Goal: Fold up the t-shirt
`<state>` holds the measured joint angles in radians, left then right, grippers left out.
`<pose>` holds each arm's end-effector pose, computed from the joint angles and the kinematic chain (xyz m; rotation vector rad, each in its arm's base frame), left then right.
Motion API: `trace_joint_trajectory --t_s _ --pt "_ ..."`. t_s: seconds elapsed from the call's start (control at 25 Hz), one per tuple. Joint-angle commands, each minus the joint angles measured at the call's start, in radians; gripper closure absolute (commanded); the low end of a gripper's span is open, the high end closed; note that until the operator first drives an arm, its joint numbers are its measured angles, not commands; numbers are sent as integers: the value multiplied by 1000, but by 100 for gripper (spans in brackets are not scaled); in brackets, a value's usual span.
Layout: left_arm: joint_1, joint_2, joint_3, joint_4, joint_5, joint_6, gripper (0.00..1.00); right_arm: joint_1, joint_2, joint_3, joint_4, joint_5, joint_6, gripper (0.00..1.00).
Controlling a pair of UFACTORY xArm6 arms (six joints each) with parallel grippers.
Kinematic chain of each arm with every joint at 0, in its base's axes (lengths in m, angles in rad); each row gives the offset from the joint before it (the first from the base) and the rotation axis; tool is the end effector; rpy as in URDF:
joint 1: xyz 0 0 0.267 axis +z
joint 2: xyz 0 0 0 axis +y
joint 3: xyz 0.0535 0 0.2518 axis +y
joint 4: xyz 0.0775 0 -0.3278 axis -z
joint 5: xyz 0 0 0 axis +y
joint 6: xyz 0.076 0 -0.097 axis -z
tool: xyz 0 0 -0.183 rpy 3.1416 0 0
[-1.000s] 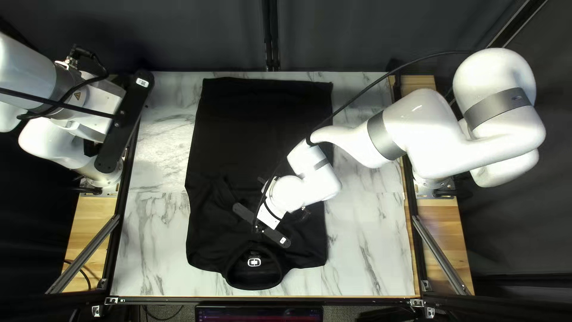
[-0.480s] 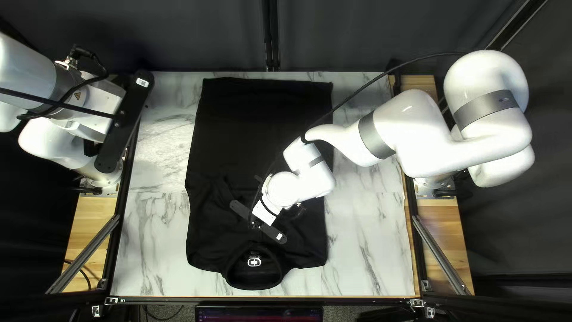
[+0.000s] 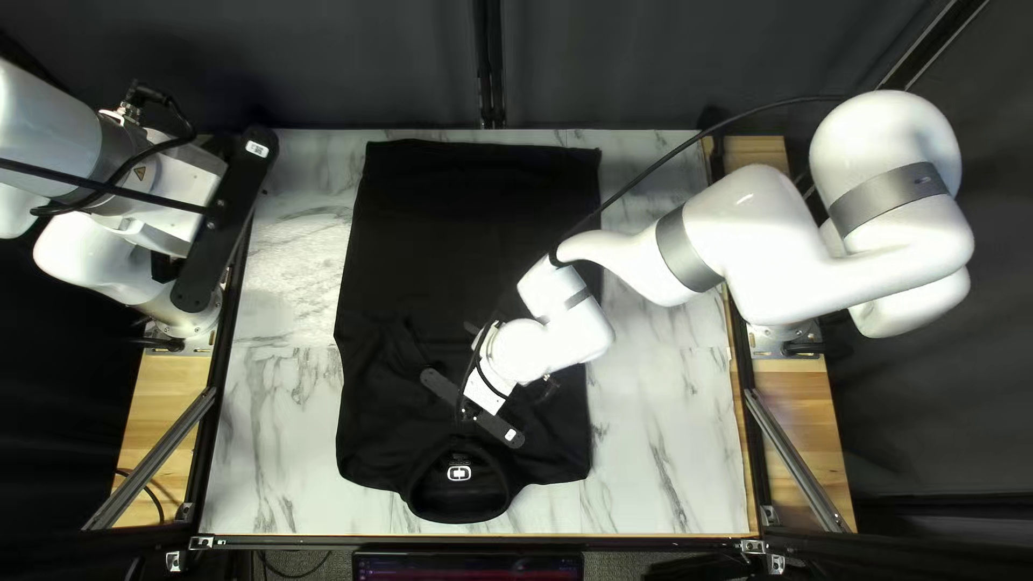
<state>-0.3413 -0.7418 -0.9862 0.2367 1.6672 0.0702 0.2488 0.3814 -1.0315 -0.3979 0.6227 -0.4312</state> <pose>0.2793 -0.0280 0.3497 -2.8612 0.5524 -0.1343 0.4879 0.0834 -0.0062 2.5480 1.3945 0.0078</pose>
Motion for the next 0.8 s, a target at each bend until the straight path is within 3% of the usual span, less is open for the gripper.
trace_joint_trajectory --t_s 0.04,0.52,0.8 --pt "0 0 0 0 0 0 0 -6 0 -1 2 -1 -9 0" --pt "0 0 0 0 0 0 0 60 -130 46 -2 113 38 0" --pt "0 0 0 0 0 0 0 -11 -394 202 87 180 -92 0"
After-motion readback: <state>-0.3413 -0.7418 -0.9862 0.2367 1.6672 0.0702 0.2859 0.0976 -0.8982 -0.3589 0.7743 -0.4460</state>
